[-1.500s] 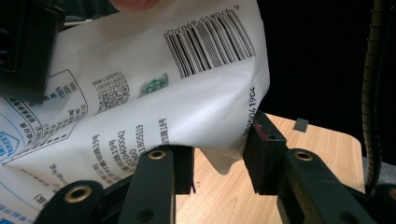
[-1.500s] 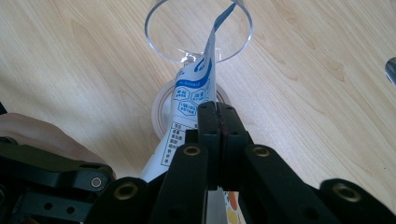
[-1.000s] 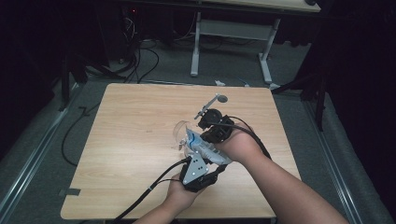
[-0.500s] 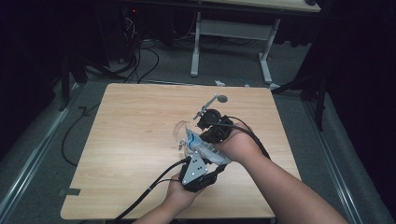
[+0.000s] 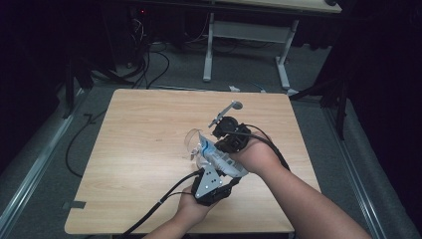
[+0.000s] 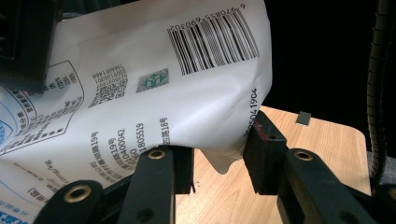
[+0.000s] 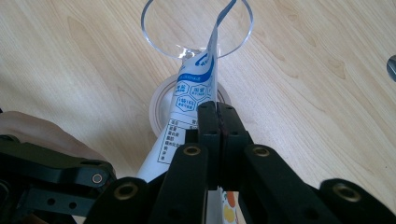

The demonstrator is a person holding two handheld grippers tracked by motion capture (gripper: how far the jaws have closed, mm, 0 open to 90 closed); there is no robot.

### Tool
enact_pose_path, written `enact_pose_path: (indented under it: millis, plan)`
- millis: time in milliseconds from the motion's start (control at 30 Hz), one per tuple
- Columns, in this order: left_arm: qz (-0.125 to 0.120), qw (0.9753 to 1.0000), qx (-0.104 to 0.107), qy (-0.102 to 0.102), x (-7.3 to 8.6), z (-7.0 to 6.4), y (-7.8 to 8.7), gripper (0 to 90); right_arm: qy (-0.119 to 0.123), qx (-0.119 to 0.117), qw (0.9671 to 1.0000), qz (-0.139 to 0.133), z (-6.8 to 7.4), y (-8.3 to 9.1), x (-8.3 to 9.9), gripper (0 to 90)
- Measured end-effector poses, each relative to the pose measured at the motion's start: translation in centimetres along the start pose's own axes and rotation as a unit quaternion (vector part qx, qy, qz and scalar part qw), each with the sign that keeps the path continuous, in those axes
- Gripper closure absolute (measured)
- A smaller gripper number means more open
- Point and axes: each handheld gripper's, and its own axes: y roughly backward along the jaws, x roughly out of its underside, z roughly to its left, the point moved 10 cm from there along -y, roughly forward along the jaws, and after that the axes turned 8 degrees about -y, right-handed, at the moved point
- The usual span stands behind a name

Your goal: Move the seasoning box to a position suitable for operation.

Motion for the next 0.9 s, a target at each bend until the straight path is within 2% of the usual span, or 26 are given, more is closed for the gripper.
enact_pose_path:
  millis: [900]
  plan:
    - [0.015, 0.9999, -0.004, 0.001, 1.7, -1.3, -0.3, 66.9, -0.012, -0.001, 0.9999, 0.002, -0.5, 0.4, 1.8, 90.0]
